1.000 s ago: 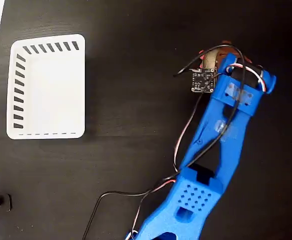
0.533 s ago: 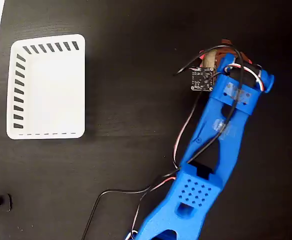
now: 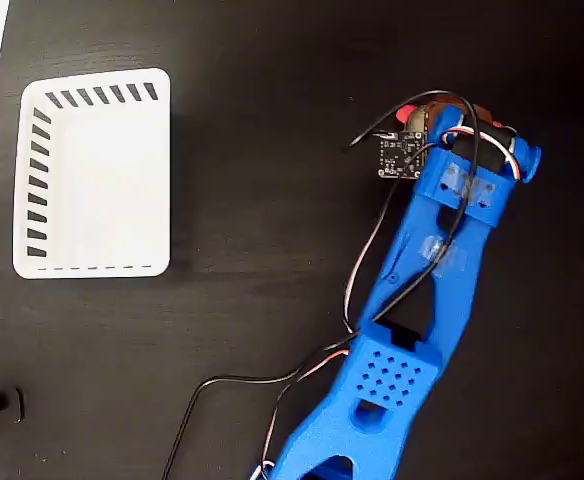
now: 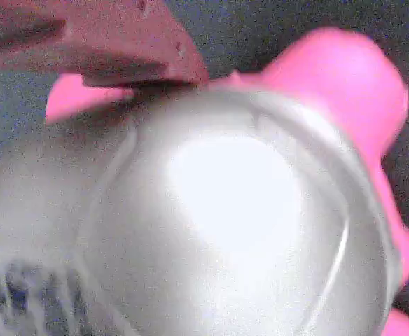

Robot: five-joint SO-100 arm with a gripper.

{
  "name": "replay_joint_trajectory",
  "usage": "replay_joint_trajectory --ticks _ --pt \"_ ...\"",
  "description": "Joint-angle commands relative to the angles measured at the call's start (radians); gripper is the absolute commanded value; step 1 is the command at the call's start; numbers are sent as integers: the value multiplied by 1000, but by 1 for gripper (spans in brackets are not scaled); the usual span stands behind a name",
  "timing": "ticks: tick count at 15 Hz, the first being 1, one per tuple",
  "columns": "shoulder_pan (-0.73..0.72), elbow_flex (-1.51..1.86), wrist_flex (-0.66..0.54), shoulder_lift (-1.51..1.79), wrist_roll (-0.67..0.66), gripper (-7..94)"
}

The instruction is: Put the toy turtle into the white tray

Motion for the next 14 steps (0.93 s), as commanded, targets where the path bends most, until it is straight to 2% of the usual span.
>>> replay_joint_trajectory --ticks 1,4,5,9,14 --pt "21 -55 14 31 -18 19" --pt "25 -55 15 31 -18 2" --pt "25 -55 20 31 -18 0" --pt "28 -34 20 63 -17 0" --pt "-21 295 15 430 21 0"
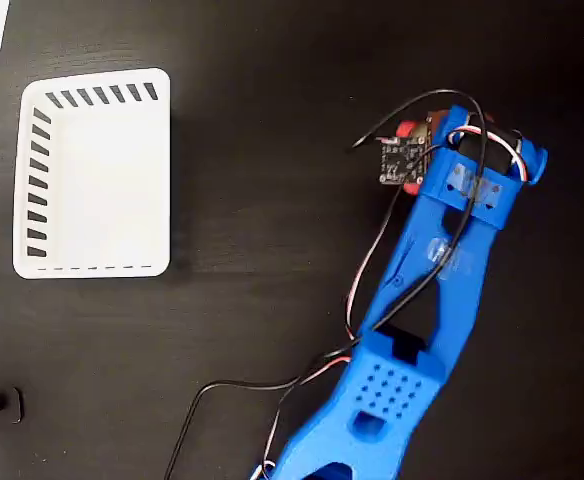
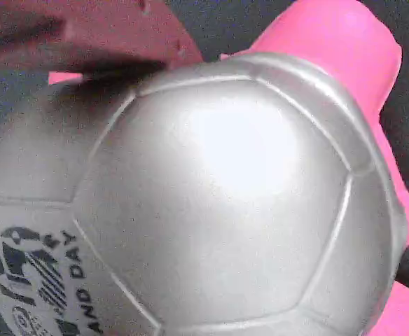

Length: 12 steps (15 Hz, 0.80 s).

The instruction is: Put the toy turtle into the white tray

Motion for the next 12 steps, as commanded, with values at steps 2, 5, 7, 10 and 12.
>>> replay_joint_trajectory --ticks 2,5,7,10,12 --pt "-57 212 5 434 44 0" --pt "-170 383 5 670 149 0" --pt "-299 463 9 804 239 0" --pt "-548 557 -8 942 414 0" --pt "-716 618 -64 951 548 0"
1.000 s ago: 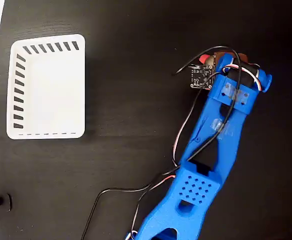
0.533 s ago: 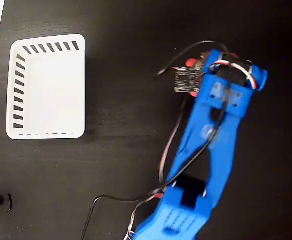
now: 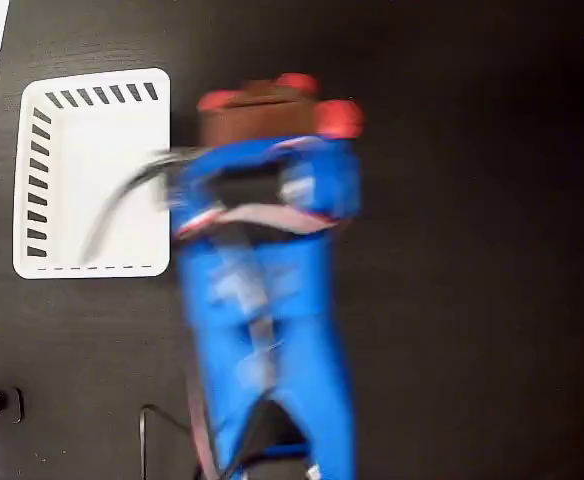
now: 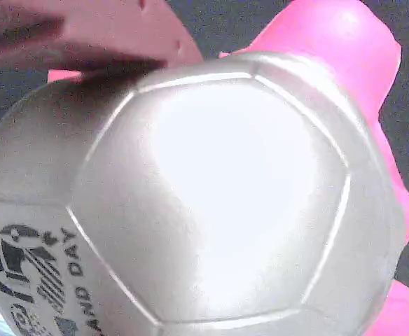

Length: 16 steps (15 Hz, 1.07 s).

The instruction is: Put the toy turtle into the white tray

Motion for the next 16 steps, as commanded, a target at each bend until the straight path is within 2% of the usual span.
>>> replay_joint_trajectory --ticks 1,3,7,16 --pt "-225 17 -55 109 164 0" --pt "-357 12 -106 89 235 0" --pt "-500 -71 -75 -34 325 0" --pt "-417 -130 -81 -189 293 0"
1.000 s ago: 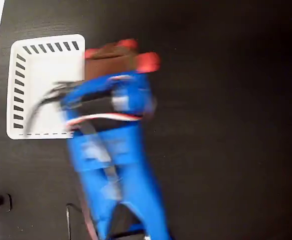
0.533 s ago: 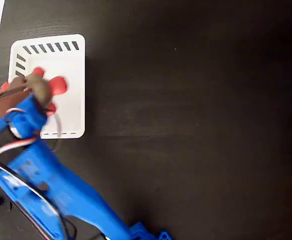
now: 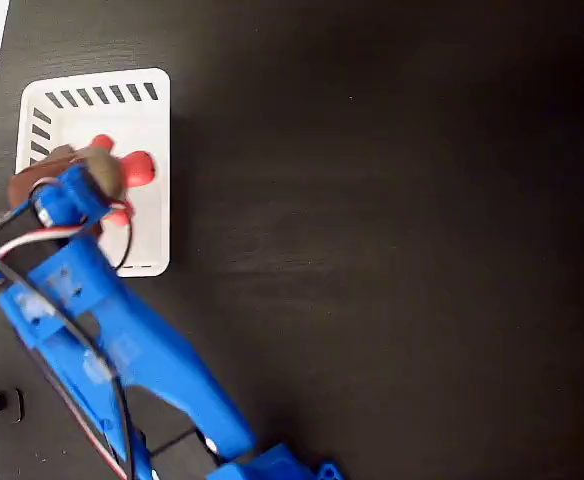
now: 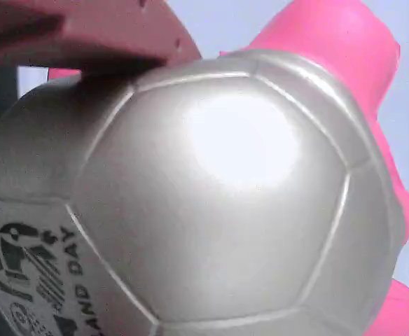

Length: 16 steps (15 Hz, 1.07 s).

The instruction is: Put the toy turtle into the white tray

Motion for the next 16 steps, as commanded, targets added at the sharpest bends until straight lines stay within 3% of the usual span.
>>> replay_joint_trajectory --ticks 1,12,14,16 --pt "-9 -84 9 9 11 0" --pt "-20 -158 -6 -123 17 2" --pt "-31 -155 -2 -132 12 8" --pt "-41 -153 3 -135 11 33"
